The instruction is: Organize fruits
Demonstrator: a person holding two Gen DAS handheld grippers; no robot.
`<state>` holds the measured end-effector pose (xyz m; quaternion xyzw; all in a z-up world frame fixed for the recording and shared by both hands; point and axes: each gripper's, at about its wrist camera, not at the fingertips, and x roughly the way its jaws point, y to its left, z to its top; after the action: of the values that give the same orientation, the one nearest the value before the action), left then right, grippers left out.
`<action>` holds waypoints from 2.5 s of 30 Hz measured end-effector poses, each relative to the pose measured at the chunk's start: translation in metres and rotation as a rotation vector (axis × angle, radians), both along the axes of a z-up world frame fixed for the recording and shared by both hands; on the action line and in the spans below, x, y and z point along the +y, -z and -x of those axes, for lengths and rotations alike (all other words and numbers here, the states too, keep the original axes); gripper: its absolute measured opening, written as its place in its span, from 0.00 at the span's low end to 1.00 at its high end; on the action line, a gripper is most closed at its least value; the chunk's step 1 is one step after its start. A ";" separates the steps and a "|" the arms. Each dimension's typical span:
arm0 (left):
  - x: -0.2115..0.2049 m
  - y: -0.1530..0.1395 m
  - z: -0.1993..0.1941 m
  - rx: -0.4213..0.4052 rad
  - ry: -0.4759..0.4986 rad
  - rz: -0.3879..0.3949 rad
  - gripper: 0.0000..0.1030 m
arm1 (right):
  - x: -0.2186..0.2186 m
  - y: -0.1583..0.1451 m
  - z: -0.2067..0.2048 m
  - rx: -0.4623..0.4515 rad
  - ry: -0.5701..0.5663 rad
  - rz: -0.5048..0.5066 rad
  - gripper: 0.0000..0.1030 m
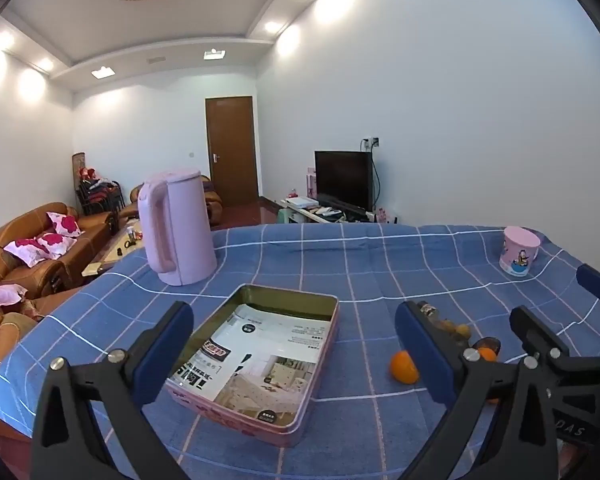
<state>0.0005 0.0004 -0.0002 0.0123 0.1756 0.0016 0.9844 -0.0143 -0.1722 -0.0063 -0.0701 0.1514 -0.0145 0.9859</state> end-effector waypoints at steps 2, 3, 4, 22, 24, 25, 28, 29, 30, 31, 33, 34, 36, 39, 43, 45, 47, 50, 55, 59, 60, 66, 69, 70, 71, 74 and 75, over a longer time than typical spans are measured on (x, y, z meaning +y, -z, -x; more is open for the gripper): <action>0.000 0.000 0.001 -0.031 0.002 -0.007 1.00 | 0.001 0.000 -0.001 0.004 -0.001 0.005 0.99; 0.001 0.000 0.002 -0.031 0.000 -0.005 1.00 | -0.002 0.000 0.001 -0.014 0.000 -0.018 0.99; 0.001 0.000 0.003 -0.035 -0.005 -0.005 1.00 | -0.002 0.000 0.001 -0.013 0.000 -0.017 0.99; 0.003 0.001 0.002 -0.023 -0.014 0.010 1.00 | -0.001 0.001 0.004 -0.012 0.002 -0.017 0.99; 0.004 0.001 0.003 -0.023 -0.013 0.010 1.00 | -0.001 0.001 0.004 -0.012 0.001 -0.017 0.99; 0.004 0.001 0.003 -0.023 -0.014 0.010 1.00 | -0.001 0.001 0.004 -0.010 0.001 -0.017 0.99; 0.004 0.001 0.004 -0.023 -0.013 0.013 1.00 | -0.001 0.001 0.004 -0.007 0.000 -0.018 0.99; 0.005 0.001 0.004 -0.023 -0.014 0.013 1.00 | -0.001 0.002 0.004 -0.007 -0.001 -0.018 0.99; 0.005 0.001 0.004 -0.023 -0.014 0.013 1.00 | -0.001 0.002 0.004 -0.008 0.000 -0.017 0.99; 0.005 0.001 0.004 -0.023 -0.014 0.014 1.00 | -0.001 0.002 0.004 -0.008 0.000 -0.017 0.99; 0.005 0.001 0.004 -0.023 -0.014 0.012 1.00 | -0.001 0.002 0.004 -0.009 0.000 -0.018 0.99; 0.005 0.001 0.004 -0.022 -0.015 0.012 1.00 | -0.001 0.002 0.004 -0.009 0.000 -0.018 0.99; 0.005 0.001 0.004 -0.023 -0.014 0.013 1.00 | 0.000 0.002 0.004 -0.009 0.001 -0.017 0.99; 0.006 0.001 0.005 -0.023 -0.015 0.013 1.00 | 0.000 0.002 0.004 -0.007 -0.001 -0.017 0.99; 0.008 0.001 0.004 -0.021 -0.020 0.015 1.00 | 0.000 0.003 0.004 -0.007 0.000 -0.018 0.99; 0.008 0.002 0.004 -0.020 -0.019 0.017 1.00 | 0.000 0.003 0.004 -0.007 -0.001 -0.018 0.99; 0.008 0.002 0.004 -0.018 -0.020 0.016 1.00 | 0.000 0.003 0.004 -0.006 -0.001 -0.017 0.99; 0.009 0.003 0.003 -0.016 -0.023 0.016 1.00 | 0.002 0.003 0.005 -0.005 -0.003 -0.014 0.99; 0.009 0.004 0.002 -0.015 -0.024 0.014 1.00 | 0.003 0.004 0.005 -0.003 -0.006 -0.014 0.99; 0.009 0.004 0.001 -0.014 -0.026 0.015 1.00 | 0.005 0.005 0.005 0.000 -0.009 -0.010 0.99; 0.009 0.005 0.000 -0.013 -0.026 0.015 1.00 | 0.005 0.005 0.004 0.001 -0.009 -0.011 0.99; 0.009 0.007 -0.002 -0.007 -0.028 0.016 1.00 | 0.005 0.006 0.003 0.002 -0.010 -0.011 0.99; 0.009 0.008 -0.003 -0.005 -0.027 0.014 1.00 | 0.005 0.006 0.003 0.003 -0.010 -0.011 0.99; 0.009 0.007 -0.002 -0.005 -0.027 0.015 1.00 | 0.005 0.006 0.003 0.003 -0.011 -0.011 0.99; 0.009 0.007 -0.002 -0.006 -0.028 0.015 1.00 | 0.005 0.006 0.003 0.003 -0.011 -0.011 0.99; 0.009 0.007 -0.002 -0.005 -0.028 0.016 1.00 | 0.006 0.006 0.003 0.004 -0.011 -0.012 0.99; 0.009 0.008 -0.002 -0.004 -0.028 0.015 1.00 | 0.005 0.006 0.003 0.004 -0.011 -0.011 0.99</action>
<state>0.0027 0.0094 -0.0078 0.0026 0.1738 0.0140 0.9847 -0.0168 -0.1668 -0.0121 -0.0656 0.1532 -0.0082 0.9860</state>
